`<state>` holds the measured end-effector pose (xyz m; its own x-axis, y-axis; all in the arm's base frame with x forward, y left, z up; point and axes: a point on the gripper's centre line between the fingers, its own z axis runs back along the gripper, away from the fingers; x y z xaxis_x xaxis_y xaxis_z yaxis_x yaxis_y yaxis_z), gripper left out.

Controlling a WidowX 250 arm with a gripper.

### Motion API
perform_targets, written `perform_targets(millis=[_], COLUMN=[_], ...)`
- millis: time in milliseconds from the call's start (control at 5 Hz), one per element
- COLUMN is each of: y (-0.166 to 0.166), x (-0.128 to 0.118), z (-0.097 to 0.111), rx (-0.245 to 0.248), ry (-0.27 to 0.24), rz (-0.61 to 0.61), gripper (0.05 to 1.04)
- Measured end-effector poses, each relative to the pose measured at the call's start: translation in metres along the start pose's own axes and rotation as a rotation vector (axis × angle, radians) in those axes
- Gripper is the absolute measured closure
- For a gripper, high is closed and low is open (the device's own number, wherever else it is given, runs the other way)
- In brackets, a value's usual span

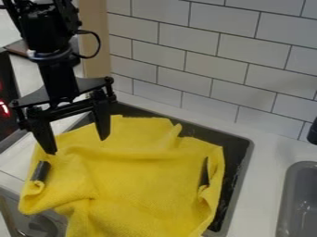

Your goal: Fold the cloth from the right to the left

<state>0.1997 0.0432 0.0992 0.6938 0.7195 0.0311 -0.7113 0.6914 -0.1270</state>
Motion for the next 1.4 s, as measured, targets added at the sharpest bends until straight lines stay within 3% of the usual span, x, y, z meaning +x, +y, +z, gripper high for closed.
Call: perform_targets(millis=[200, 400, 600, 800, 1000, 1400], y=[0.002, -0.007, -0.019, -0.036, -0.048, -0.081], x=[-0.004, -0.025, -0.056, -0.071, -0.068, -0.053], z=[-0.004, -0.009, -0.006, -0.013, -0.030, -0.047], rx=[0.007, 0.031, 0.040, 0.031, 0.028, 0.031], ry=[0.015, 0.019, 0.007, 0.010, 0.037, 0.021], rz=[0.010, -0.032, 0.010, -0.014, -0.032, -0.073], gripper=[0.084, 0.084, 0.084, 0.084, 0.084, 0.084])
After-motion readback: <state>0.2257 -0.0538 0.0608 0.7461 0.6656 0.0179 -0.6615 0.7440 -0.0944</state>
